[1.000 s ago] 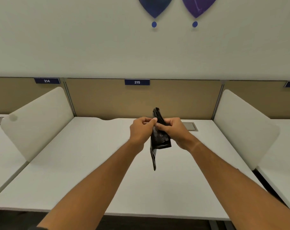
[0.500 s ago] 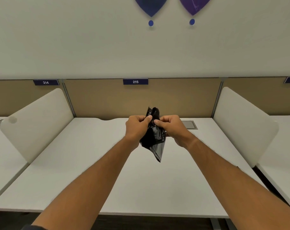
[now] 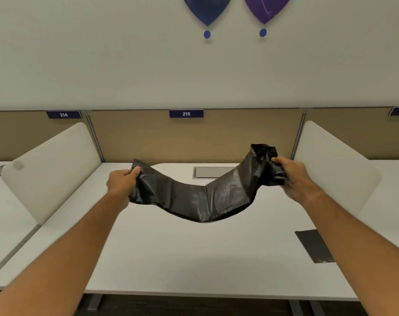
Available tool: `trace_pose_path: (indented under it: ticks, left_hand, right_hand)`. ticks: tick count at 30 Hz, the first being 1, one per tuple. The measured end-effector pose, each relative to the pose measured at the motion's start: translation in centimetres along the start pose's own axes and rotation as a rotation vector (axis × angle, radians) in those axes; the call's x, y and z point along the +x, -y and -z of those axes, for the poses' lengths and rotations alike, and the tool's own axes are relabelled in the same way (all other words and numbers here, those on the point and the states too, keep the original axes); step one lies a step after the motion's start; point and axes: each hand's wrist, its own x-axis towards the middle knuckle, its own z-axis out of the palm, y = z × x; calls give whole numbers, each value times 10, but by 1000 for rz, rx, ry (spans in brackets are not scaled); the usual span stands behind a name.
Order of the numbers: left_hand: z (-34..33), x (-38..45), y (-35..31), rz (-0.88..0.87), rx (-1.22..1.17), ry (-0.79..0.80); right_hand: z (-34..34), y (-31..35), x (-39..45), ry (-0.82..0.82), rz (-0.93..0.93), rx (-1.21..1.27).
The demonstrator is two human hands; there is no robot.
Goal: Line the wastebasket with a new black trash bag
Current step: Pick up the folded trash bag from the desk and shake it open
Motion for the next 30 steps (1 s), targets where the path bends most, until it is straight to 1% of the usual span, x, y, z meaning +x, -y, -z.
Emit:
trace_pose_path:
  ticks: [2, 4, 6, 8, 11, 12, 13, 15, 16, 17, 19, 22, 24, 27, 30]
  left_hand:
    - [18, 11, 13, 47, 56, -63]
    - [34, 18, 24, 110, 107, -131]
    - [40, 18, 27, 147, 193, -183]
    - [29, 6, 14, 95, 232, -149]
    - [-9, -35, -27, -144, 181, -17]
    - [-23, -51, -44, -230, 129, 60]
    - [-35, -69, -63, -292, 60, 169]
    - [-53, -99, -95, -350, -14, 408]
    - [-58, -108, -106, -379, 12, 491]
    - [-62, -113, -113, -412, 64, 530]
    - [-65, -114, -117, -486, 186, 508]
    - [-60, -106, -114, -584, 288, 368]
    - [-55, -99, -111, -605, 309, 329]
    - [-46, -87, -110, -625, 333, 275]
    - [-38, -80, -112, -704, 384, 203]
  right_hand:
    - [10, 2, 1, -43, 13, -16]
    - [15, 5, -1, -48, 21, -31]
    - [12, 10, -6, -3, 27, -45]
    - [-6, 15, -13, 92, 29, -72]
    - [-46, 18, -25, 222, 57, -122]
    - [-59, 18, -28, 265, 80, -158]
    - [-69, 20, -32, 323, 105, -205]
    - [-86, 22, -40, 485, 137, -296]
    - [-92, 23, -42, 561, 148, -320]
    - [-97, 24, -44, 611, 162, -336]
    - [-102, 25, -44, 645, 196, -385]
    - [-100, 28, -41, 646, 211, -493]
    - [-92, 32, -37, 622, 236, -583]
    - [-79, 39, -30, 564, 301, -648]
    - [-68, 45, -25, 517, 323, -717]
